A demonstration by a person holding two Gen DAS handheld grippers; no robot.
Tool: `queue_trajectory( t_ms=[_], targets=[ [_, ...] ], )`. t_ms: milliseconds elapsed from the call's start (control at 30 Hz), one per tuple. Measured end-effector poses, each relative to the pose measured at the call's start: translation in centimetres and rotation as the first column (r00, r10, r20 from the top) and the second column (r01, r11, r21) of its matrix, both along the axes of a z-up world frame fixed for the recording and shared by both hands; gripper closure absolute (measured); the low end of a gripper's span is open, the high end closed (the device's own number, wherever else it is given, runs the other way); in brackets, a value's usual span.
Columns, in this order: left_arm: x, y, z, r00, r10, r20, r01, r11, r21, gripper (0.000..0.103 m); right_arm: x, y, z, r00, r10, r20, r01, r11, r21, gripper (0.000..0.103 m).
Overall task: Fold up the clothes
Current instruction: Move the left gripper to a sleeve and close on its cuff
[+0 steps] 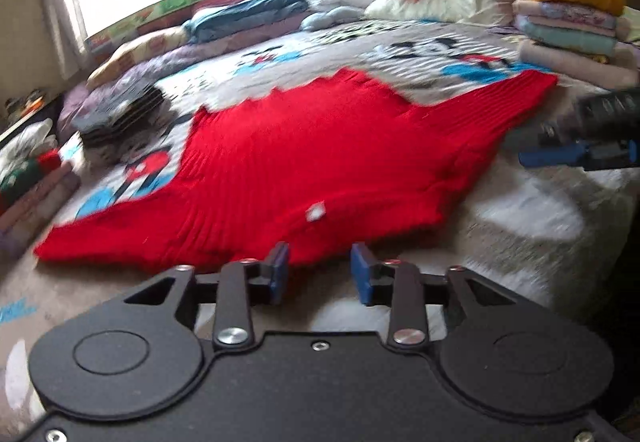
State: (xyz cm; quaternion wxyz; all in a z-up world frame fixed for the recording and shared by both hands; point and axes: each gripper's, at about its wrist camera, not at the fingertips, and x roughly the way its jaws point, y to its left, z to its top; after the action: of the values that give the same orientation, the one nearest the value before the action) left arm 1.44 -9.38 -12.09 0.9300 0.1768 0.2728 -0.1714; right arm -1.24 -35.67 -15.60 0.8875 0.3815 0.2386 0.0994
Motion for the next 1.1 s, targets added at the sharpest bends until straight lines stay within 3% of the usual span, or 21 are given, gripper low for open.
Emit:
queue_trajectory(
  t_ms=[133,267,400,467,633,867,1100],
  targets=[
    [0.6,-3.3,0.1,0.996,-0.085,0.024,0.084,0.996,0.033,0.055,-0.1,-3.6,-0.8,0.989,-0.147,-0.005,0.147,0.987,0.068,0.057],
    [1.1,-6.9,-0.6,0.985,-0.164,0.044,0.160,0.984,0.078,0.055,-0.4,-6.1,-0.4,0.974,-0.225,0.042,0.220,0.971,0.094,0.052],
    [1.2,-10.0,-1.3,0.967,-0.238,0.087,0.226,0.966,0.129,0.061,-0.3,-7.3,-0.5,0.966,-0.252,0.066,0.243,0.963,0.117,0.050],
    [1.6,-11.0,-1.7,0.964,-0.253,0.086,0.242,0.963,0.120,0.062,0.0,-7.7,-0.6,0.965,-0.254,0.068,0.244,0.961,0.131,0.050],
    [2.0,-13.4,-3.8,0.958,-0.287,0.006,0.285,0.952,0.108,0.064,0.7,-8.6,-0.9,0.962,-0.264,0.074,0.249,0.954,0.168,0.050],
    [2.1,-13.8,-2.5,0.952,-0.307,-0.009,0.306,0.945,0.113,0.063,0.7,-10.6,-1.3,0.945,-0.317,0.079,0.290,0.926,0.242,0.049],
    [3.0,-16.8,-2.7,0.939,-0.343,0.027,0.331,0.922,0.201,0.063,1.1,-12.4,-2.3,0.925,-0.374,0.070,0.338,0.891,0.304,0.042]
  ],
)
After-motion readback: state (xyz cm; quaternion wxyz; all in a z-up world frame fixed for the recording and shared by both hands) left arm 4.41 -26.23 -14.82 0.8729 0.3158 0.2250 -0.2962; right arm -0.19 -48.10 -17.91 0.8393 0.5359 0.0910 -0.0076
